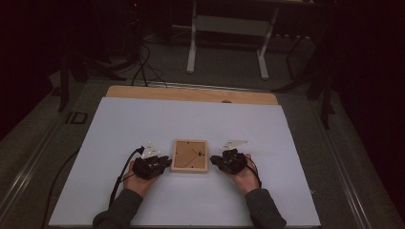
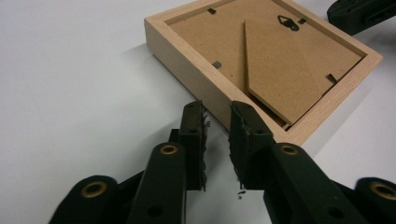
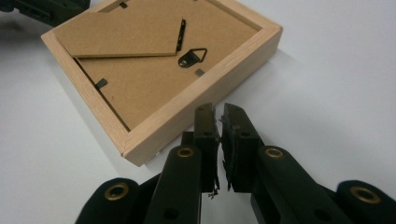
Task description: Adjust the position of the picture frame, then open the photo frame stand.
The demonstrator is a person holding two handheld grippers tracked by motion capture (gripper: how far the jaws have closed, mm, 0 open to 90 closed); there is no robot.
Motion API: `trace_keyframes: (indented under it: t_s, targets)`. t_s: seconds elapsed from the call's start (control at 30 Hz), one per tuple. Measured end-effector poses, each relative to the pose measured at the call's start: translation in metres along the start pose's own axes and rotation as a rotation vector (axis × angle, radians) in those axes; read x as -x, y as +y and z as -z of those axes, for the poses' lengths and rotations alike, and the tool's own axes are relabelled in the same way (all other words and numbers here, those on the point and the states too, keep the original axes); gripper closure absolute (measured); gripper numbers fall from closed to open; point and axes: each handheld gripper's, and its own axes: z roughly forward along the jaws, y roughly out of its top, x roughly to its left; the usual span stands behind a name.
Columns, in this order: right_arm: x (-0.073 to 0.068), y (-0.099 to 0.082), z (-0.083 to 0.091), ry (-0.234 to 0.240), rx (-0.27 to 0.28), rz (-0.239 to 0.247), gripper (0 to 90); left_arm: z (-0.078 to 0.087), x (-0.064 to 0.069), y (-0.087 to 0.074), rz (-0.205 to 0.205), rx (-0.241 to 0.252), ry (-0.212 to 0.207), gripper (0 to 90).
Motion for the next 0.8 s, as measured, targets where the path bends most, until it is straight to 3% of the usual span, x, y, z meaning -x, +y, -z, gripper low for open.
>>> trace_keyframes:
  t_s: [0.47,0.8]
  targets:
    - [0.003,0.001,0.007,-0.004,0.025,-0.007,79.2,0.008,-0.001,0.004,-0.009,0.044,-0.005,61.0]
    - [0.004,0.002,0.014,-0.012,0.037,-0.003,76.3,0.015,0.005,0.011,-0.043,0.028,-0.03,58.6]
